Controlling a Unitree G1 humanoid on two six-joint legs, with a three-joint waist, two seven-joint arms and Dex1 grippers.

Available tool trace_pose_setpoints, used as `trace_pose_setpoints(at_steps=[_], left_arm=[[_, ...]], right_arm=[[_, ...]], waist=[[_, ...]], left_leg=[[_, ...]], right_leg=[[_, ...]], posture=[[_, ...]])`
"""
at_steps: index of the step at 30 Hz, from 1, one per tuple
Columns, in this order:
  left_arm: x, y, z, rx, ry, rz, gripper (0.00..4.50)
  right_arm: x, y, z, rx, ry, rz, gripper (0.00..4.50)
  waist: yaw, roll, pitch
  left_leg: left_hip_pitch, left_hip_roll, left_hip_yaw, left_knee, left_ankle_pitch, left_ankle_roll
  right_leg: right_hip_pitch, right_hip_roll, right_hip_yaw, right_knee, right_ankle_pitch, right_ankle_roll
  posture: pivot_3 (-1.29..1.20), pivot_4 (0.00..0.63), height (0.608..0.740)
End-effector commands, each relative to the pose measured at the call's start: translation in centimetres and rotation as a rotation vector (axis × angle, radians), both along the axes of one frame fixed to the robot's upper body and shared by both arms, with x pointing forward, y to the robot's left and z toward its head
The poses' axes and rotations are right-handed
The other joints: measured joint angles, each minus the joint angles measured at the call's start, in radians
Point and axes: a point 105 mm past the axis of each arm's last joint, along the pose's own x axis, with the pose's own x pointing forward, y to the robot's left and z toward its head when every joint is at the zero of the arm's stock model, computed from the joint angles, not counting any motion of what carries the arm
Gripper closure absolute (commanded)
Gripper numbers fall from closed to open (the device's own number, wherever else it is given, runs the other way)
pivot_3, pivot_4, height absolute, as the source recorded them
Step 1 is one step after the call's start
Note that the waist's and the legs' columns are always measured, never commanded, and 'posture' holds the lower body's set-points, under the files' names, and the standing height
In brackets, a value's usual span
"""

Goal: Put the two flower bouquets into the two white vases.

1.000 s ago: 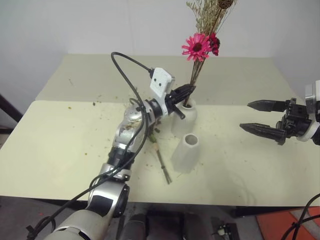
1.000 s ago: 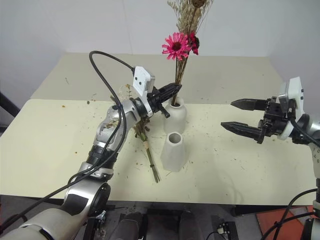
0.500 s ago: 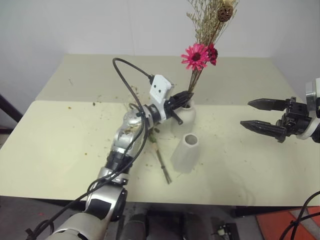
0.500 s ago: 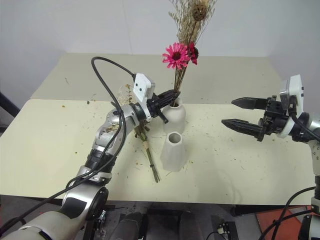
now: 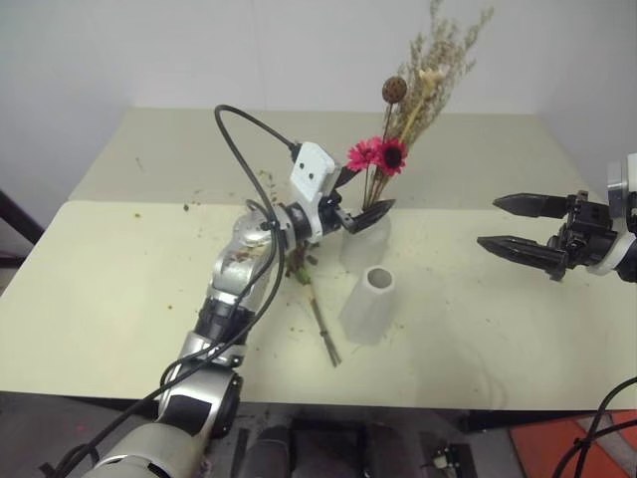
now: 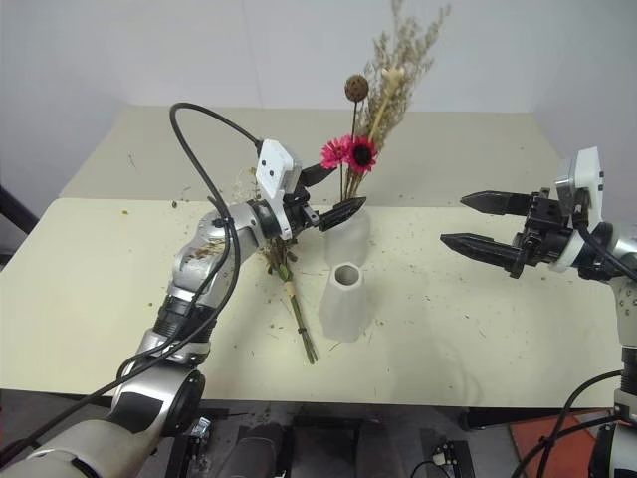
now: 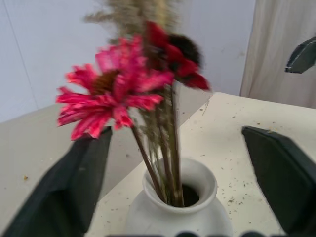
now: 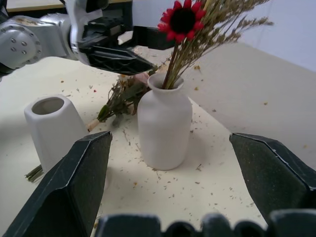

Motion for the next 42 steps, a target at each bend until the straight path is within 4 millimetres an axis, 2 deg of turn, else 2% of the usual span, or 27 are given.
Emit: trace_pose_setpoints(at_steps=[1, 6, 11, 15, 18, 23, 26, 32, 35, 39, 42], left_arm=[[-2.2, 1.7, 2.2, 0.005, -0.044, -0.003, 0.03], [-3.9, 4.8, 3.3, 0.051, -0.015, 0.057, 0.03], [-5.0, 6.6, 3.3, 0.055, 0.042, 0.118, 0.03], [-5.6, 7.9, 1.7, 0.165, 0.169, 0.193, 0.03], [-5.2, 8.9, -0.8, 0.275, 0.454, 0.305, 0.03], [-5.1, 8.9, -3.0, 0.338, 0.671, 0.286, 0.03], [-5.4, 8.8, -3.3, 0.386, 0.785, 0.227, 0.03], [-6.3, 8.6, -4.4, 0.453, 0.931, 0.224, 0.03], [-6.9, 7.7, -5.5, 0.444, 1.011, 0.231, 0.03], [-6.2, 6.7, -7.3, 0.455, 1.065, 0.292, 0.03], [-5.4, 6.0, -7.9, 0.454, 1.088, 0.337, 0.03]], right_arm=[[-0.4, 0.0, 0.7, -0.023, -0.035, 0.023, 0.00], [-0.3, -0.2, 0.2, -0.045, -0.015, 0.047, 0.00], [0.0, -0.1, 0.1, -0.044, -0.012, 0.057, 0.00], [0.1, -0.3, -0.2, -0.058, 0.000, 0.072, 0.00], [0.1, -0.5, -0.3, -0.079, 0.010, 0.094, 0.00], [0.6, -0.5, 0.0, -0.113, 0.007, 0.129, 0.00], [1.0, -0.4, 0.0, -0.119, 0.004, 0.144, 0.00], [1.3, -0.2, -0.3, -0.116, 0.003, 0.156, 0.00], [1.2, -0.2, -0.5, -0.110, -0.001, 0.154, 0.00], [1.1, -0.3, -0.6, -0.110, -0.008, 0.148, 0.00], [1.0, -0.4, -0.6, -0.113, -0.010, 0.147, 0.00]], waist=[[-0.005, 0.000, 0.000], [-0.006, 0.000, 0.000], [-0.006, 0.000, 0.000], [-0.006, 0.000, 0.000], [-0.005, 0.000, 0.000], [-0.011, 0.000, 0.000], [-0.016, 0.000, 0.000], [-0.009, 0.000, 0.000], [-0.007, 0.000, 0.000], [-0.004, 0.000, 0.000], [-0.003, 0.000, 0.000]], left_leg=[[0.000, 0.000, 0.000, 0.000, 0.000, 0.000], [0.000, 0.002, 0.000, 0.000, 0.000, 0.000], [0.001, 0.002, 0.000, 0.000, 0.000, 0.000], [0.001, 0.002, 0.000, 0.000, 0.000, 0.000], [0.001, 0.001, 0.000, 0.000, 0.000, 0.000], [0.002, 0.001, -0.002, 0.002, 0.000, 0.000], [0.002, 0.003, -0.005, 0.001, 0.000, 0.000], [0.002, 0.001, -0.009, 0.001, 0.000, 0.000], [0.001, 0.000, -0.009, 0.001, 0.000, 0.000], [0.001, -0.002, -0.009, 0.001, 0.000, 0.000], [0.001, -0.004, -0.008, 0.002, 0.000, 0.000]], right_leg=[[0.000, 0.000, 0.000, 0.000, 0.000, 0.000], [0.000, 0.000, 0.000, 0.001, 0.000, 0.000], [0.000, 0.000, 0.000, 0.001, 0.000, 0.000], [0.000, 0.001, 0.000, 0.001, 0.000, 0.000], [0.000, 0.001, 0.000, 0.002, 0.000, 0.000], [0.001, 0.001, 0.000, 0.003, 0.000, 0.001], [-0.001, 0.001, 0.001, 0.005, 0.000, 0.000], [-0.001, -0.001, 0.003, 0.005, 0.000, 0.000], [-0.003, -0.003, 0.005, 0.005, 0.000, 0.001], [-0.003, -0.004, 0.008, 0.005, 0.000, 0.001], [-0.003, -0.004, 0.009, 0.005, 0.001, 0.001]], posture=[[0.00, 0.150, 0.740], [0.00, 0.150, 0.740], [0.00, 0.150, 0.740], [0.00, 0.150, 0.740], [0.00, 0.150, 0.740], [0.00, 0.150, 0.740], [0.00, 0.150, 0.740], [0.00, 0.150, 0.740], [0.00, 0.150, 0.740], [0.00, 0.150, 0.740], [0.00, 0.150, 0.740]])
